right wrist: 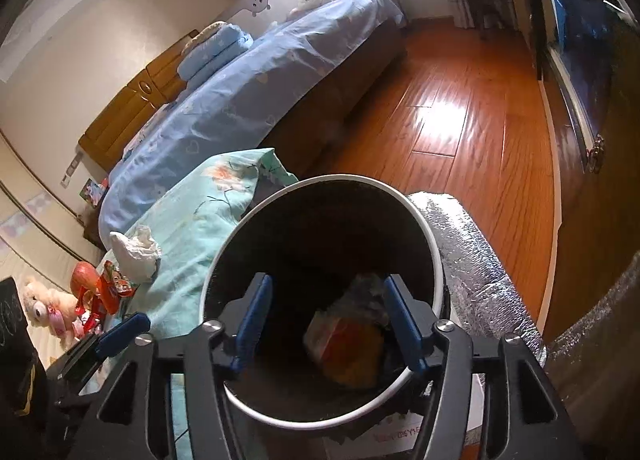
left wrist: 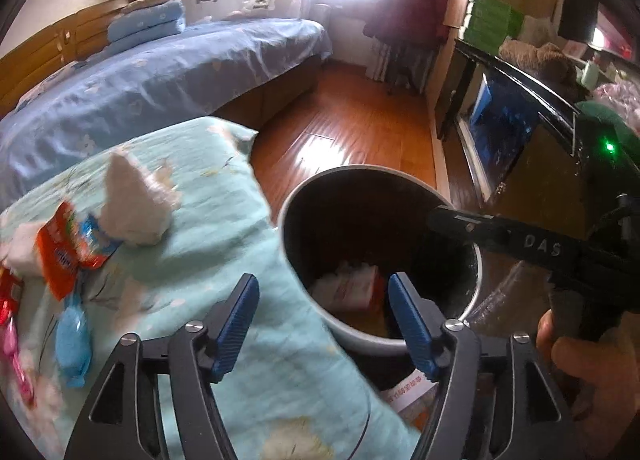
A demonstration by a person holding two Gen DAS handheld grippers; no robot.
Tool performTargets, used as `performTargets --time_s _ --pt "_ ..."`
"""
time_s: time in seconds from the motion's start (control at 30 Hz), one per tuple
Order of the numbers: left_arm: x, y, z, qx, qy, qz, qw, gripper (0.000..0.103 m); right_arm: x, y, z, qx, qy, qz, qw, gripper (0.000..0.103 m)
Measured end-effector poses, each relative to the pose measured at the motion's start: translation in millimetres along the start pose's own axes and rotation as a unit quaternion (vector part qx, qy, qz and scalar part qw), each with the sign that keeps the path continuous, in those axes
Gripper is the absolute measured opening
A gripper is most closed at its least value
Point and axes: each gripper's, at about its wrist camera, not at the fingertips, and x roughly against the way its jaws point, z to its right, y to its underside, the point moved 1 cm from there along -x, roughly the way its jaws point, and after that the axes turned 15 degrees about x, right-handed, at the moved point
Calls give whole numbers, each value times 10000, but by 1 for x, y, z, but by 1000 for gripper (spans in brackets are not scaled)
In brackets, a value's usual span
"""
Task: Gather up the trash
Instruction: 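Open both tools to drop the carton and wrapper into the bin, then grasp the pink brush with the left tool while the right grasps the blue brush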
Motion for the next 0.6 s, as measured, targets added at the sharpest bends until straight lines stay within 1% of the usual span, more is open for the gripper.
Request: performTargets --time_s 0.03,0.17,0.23,0.33,0.6 --pt "5 3 -4 38 16 27 10000 67 2 1 -1 -1 15 36 10000 71" --pt "26 18 -24 172 -90 181 9996 70 8 6 -10 3 0 120 9999 72" --pt "38 26 -35 257 -188 272 9991 72 11 10 -20 87 -21 156 9998 73" --pt "55 37 -57 440 -359 396 9976 74 16 17 -42 264 -79 212 9994 78" --pt "89 61 -105 974 -768 475 9911 74 17 36 -108 798 -334 228 9960 80"
